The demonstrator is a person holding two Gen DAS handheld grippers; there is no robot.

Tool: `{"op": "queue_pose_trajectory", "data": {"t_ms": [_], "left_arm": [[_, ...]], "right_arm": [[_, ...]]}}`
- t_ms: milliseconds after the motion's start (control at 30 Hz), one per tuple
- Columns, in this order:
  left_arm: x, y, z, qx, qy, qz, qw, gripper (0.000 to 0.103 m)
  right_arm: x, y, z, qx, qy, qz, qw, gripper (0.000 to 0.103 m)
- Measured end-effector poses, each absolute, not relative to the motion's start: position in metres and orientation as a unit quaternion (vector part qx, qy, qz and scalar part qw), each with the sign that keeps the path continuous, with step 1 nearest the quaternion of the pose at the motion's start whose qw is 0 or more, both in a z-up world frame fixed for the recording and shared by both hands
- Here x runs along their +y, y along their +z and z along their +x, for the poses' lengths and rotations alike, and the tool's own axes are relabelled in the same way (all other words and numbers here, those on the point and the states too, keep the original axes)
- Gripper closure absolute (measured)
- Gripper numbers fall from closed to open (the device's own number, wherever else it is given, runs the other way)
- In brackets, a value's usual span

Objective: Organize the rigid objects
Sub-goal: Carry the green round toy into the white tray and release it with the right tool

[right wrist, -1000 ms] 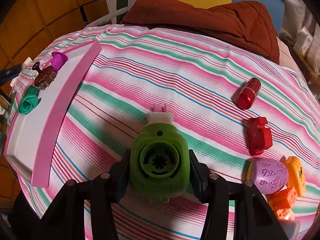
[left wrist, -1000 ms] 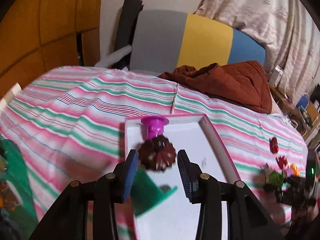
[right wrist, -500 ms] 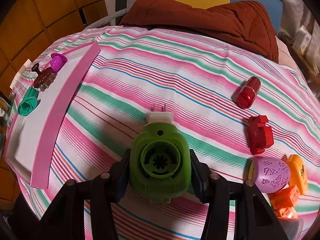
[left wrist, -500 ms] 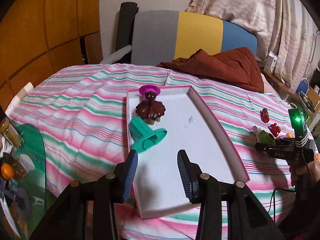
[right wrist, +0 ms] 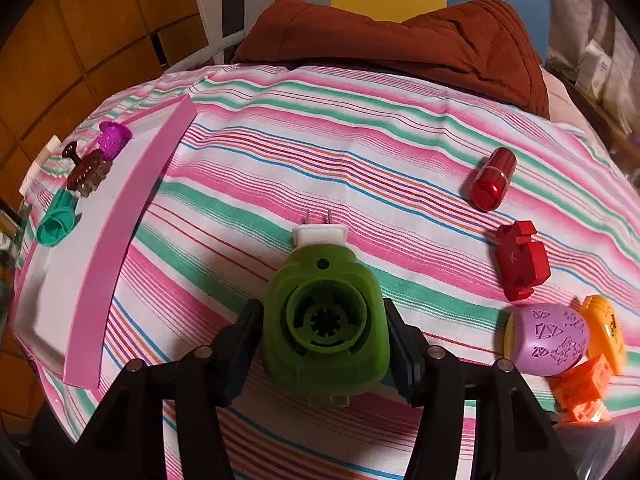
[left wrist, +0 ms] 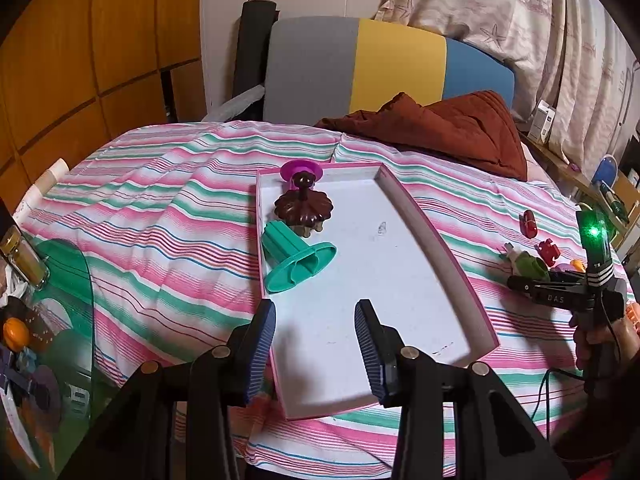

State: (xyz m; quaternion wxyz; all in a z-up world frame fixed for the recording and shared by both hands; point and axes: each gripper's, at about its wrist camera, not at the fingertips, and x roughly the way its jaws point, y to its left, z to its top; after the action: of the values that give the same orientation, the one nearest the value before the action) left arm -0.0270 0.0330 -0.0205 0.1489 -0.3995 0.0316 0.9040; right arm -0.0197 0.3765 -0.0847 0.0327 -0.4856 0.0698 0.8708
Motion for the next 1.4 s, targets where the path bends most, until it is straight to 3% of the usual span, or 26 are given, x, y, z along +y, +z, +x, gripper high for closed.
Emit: {"op": "queue_pose_trajectory", "data": {"t_ms": [100, 200, 267, 333, 367, 900, 1167, 1400], "left_arm": [[0.032, -0.022, -0.026, 0.034, 0.904, -0.401, 0.148, 0.062], [0.029, -0.024, -0.025, 0.032, 0.903, -0.403, 0.148, 0.062], [0.026, -0.027, -0.025, 0.029, 0.901, -0.406, 0.147, 0.062], [0.023, -0.029, -0.024, 0.026, 0.900, -0.409, 0.147, 0.062], [0.021, -0.030, -0.024, 0.025, 0.900, -0.410, 0.146, 0.062], [-0.001, -0.039, -0.029, 0.007, 0.901, -0.418, 0.118, 0.062], [-0.020, -0.035, -0.031, 0.002, 0.907, -0.412, 0.084, 0.062], [-0.038, -0.031, -0.034, -0.007, 0.911, -0.409, 0.062, 0.062]], "right_arm": [[0.375, -0.085, -0.023, 0.079, 0.868, -0.489, 0.027, 0.032], [0.368, -0.084, -0.026, 0.071, 0.865, -0.495, 0.045, 0.031], [0.367, -0.084, -0.027, 0.069, 0.864, -0.496, 0.053, 0.034], [0.366, -0.082, -0.026, 0.064, 0.865, -0.494, 0.062, 0.048], [0.366, -0.081, -0.023, 0.065, 0.865, -0.493, 0.065, 0.050], [0.340, -0.049, 0.006, 0.091, 0.884, -0.458, 0.037, 0.051], [0.268, -0.001, -0.002, 0.075, 0.912, -0.400, -0.054, 0.051], [0.181, -0.020, -0.030, 0.049, 0.895, -0.420, -0.140, 0.051]]}}
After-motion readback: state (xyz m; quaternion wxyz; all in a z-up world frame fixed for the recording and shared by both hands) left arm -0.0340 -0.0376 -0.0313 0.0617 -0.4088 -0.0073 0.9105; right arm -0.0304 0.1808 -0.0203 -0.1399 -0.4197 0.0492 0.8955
